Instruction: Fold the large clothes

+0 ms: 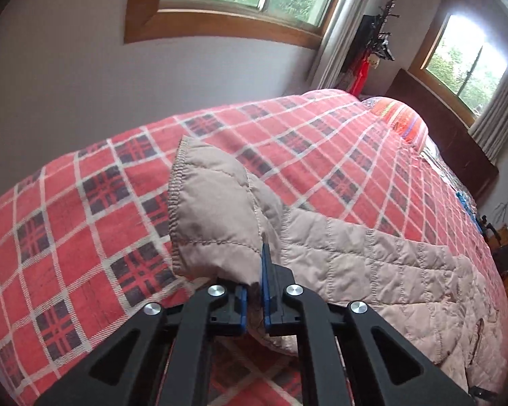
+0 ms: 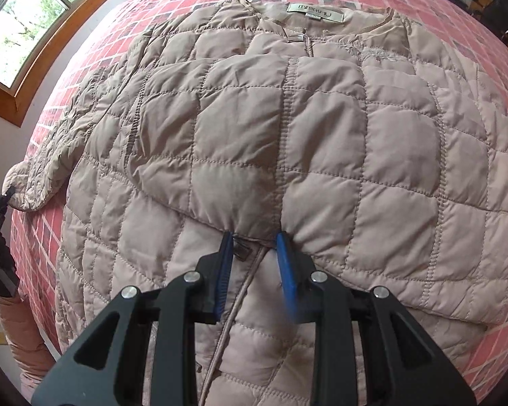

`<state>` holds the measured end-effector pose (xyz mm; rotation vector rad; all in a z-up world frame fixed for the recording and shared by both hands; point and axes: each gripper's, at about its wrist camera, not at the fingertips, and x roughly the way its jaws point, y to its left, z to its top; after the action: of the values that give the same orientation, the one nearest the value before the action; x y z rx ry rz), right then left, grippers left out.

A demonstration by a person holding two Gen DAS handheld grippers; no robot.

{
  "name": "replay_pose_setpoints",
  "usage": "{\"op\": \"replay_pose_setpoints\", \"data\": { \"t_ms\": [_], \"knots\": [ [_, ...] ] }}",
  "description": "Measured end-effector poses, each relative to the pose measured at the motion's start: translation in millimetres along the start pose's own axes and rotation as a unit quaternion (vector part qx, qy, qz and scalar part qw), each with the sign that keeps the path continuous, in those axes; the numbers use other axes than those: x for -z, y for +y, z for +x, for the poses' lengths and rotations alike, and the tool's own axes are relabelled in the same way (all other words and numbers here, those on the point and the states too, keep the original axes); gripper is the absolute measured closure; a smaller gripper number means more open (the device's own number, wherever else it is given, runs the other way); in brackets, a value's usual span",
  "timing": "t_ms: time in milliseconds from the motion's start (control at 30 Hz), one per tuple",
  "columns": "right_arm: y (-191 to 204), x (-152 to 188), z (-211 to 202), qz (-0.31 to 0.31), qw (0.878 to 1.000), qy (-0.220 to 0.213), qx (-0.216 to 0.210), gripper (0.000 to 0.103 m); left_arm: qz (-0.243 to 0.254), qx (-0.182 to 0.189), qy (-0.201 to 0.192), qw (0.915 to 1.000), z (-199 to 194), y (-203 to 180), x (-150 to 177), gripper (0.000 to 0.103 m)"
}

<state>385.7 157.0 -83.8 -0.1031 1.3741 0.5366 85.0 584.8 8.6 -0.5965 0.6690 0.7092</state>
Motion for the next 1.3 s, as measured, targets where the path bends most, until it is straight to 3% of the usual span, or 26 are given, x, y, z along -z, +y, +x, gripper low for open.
{"op": "replay_pose_setpoints", "data": {
  "t_ms": [167,367,567,900,967,1033,1100,1200,1300],
  "knots": [
    [0.2,4.4,-13.4,-0.003,1.0,-0.008,0.001,0.074,0.088,0.054,-0.025,0.9943,-38.0,-73.1,10.6,0.097],
    [-7.0,5.1,-21.5,0.0,1.0,-0.013,0.001,0.074,0.19,0.121,-0.018,0.9741,-55.0,-176.7,47.2,0.097],
    [-17.2,9.5,-23.0,0.004,1.0,-0.013,-0.002,0.075,0.242,0.146,0.011,0.9592,-46.5,-238.6,88.9,0.097],
    [-35.1,17.8,-20.5,0.011,1.0,-0.007,-0.006,0.076,0.238,0.151,0.113,0.9529,12.2,-241.0,122.3,0.095],
    [-36.4,18.8,-21.1,0.012,1.0,-0.006,-0.003,0.076,0.236,0.169,0.122,0.9492,10.1,-237.8,123.2,0.088],
    [-35.8,18.5,-21.8,0.009,1.0,-0.005,0.001,0.075,0.23,0.209,0.14,0.9403,2.3,-234.0,122.1,0.061],
    [-34.8,19.9,-22.9,0.006,1.0,-0.004,0.004,0.07,0.222,0.247,0.158,0.9299,-8.9,-225.9,121.9,0.052],
    [-26.0,19.3,-26.3,0.005,1.0,-0.006,0.007,0.07,0.213,0.286,0.165,0.9193,-30.2,-204.9,118.0,0.049],
    [-10.0,20.2,-35.9,-0.005,0.999,-0.01,-0.031,0.07,0.184,0.295,0.145,0.9265,-44.6,-171.0,99.7,0.044]
  ]
}}
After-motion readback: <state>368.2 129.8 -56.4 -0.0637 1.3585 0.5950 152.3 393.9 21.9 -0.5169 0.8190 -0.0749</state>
